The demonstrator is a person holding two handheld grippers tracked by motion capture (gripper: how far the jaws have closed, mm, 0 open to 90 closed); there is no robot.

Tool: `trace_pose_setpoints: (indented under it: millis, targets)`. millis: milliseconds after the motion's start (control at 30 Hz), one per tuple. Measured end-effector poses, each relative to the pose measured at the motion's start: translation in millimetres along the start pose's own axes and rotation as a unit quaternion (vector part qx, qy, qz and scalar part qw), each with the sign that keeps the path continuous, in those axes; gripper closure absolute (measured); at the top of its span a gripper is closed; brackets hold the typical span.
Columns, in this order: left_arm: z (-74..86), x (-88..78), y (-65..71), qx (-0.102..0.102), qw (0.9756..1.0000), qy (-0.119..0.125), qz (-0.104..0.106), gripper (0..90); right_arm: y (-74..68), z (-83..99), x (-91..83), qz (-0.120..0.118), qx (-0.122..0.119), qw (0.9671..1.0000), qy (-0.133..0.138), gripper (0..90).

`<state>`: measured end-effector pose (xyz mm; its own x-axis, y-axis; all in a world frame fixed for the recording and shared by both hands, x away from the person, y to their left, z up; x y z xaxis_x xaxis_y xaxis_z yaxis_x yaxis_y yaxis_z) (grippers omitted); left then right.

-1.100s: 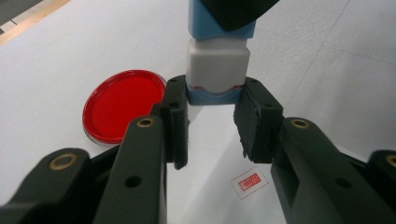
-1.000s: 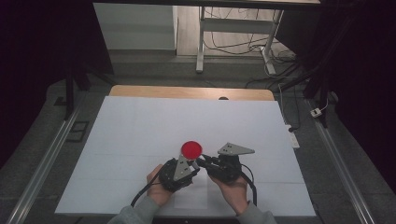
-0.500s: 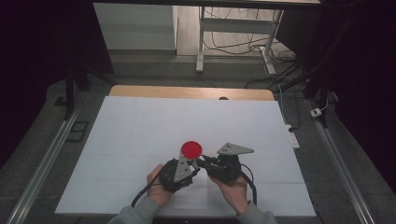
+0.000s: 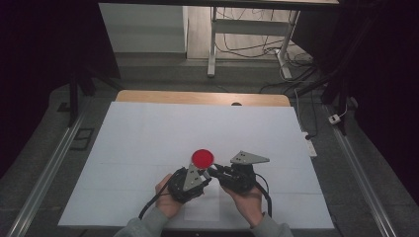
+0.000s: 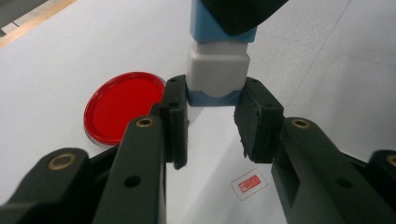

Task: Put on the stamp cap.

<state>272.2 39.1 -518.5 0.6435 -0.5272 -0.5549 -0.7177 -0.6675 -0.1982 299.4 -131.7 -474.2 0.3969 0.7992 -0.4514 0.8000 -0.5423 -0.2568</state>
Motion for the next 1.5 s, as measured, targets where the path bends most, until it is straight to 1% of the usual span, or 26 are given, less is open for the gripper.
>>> trace_pose_setpoints:
  millis: [167,233,267,433,567,733,800,900,967,1000,1067,1267,1333,1467,1500]
  targets:
    - [0.1,-0.1,-1.0,-0.002,1.0000,0.001,0.004,64.7,-0.3,0.0,0.1,0.001,-0.002,1.0000,0.003,75.8]
    - [0.0,-0.3,-2.2,-0.007,0.9999,0.002,0.008,63.9,-0.8,-0.1,-0.1,-0.001,-0.006,1.0000,0.004,75.9]
    - [0.0,-0.1,-3.3,-0.013,0.9998,0.004,0.013,63.0,-1.0,-0.1,-0.1,-0.004,-0.008,1.0000,0.005,75.8]
    - [0.5,-0.8,-9.4,-0.029,0.9994,0.002,0.017,51.2,-2.6,-0.4,0.3,-0.008,-0.016,0.9998,0.011,75.8]
    - [0.4,-1.3,-11.4,-0.042,0.9989,0.000,0.018,41.8,-1.3,-0.7,-0.8,-0.009,-0.015,0.9997,0.016,75.8]
    - [0.5,-2.1,-12.3,-0.045,0.9987,-0.003,0.021,34.9,-0.1,-1.6,-2.7,-0.011,-0.021,0.9996,0.019,75.8]
    - [0.8,-4.4,-14.6,-0.049,0.9985,-0.004,0.024,32.4,0.6,-1.8,-3.3,-0.009,-0.021,0.9996,0.019,75.8]
    - [1.8,-9.1,-19.9,-0.059,0.9980,-0.002,0.021,27.9,2.6,-2.3,-4.6,-0.004,-0.025,0.9995,0.020,75.8]
    - [2.5,-14.3,-25.0,-0.072,0.9970,0.003,0.029,26.5,3.7,-2.8,-5.7,-0.001,-0.032,0.9993,0.020,75.8]
    - [2.8,-16.1,-26.3,-0.075,0.9967,0.004,0.031,26.4,4.4,-3.1,-6.3,0.000,-0.034,0.9992,0.021,75.8]
    - [4.2,-21.7,-29.9,-0.080,0.9958,0.004,0.044,26.4,5.6,-3.5,-7.1,0.004,-0.037,0.9991,0.022,75.8]
    - [11.6,-37.4,-40.1,-0.089,0.9945,0.000,0.055,26.7,11.5,-4.1,-10.3,0.011,-0.039,0.9989,0.023,75.8]
    - [15.1,-43.2,-43.3,-0.096,0.9940,0.002,0.053,27.0,12.8,-4.3,-11.2,0.013,-0.039,0.9988,0.024,75.8]
    - [23.4,-54.5,-49.8,-0.101,0.9936,-0.001,0.052,27.2,15.7,-4.8,-13.7,0.017,-0.039,0.9987,0.027,75.7]
    - [26.0,-57.2,-51.4,-0.102,0.9936,-0.001,0.048,27.2,16.0,-4.9,-14.1,0.017,-0.040,0.9987,0.026,75.7]
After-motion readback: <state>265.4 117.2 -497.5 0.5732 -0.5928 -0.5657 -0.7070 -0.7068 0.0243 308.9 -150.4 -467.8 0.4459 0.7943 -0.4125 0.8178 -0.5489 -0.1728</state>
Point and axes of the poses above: each handheld gripper's, and its own axes: x roughly forward along the jaws, z roughly out of its underside, y roughly to its right, the point moved 2 cm from there along x, roughly forward along the jaws, and after that the axes turned 4 degrees about -z, right-handed, at the moved point
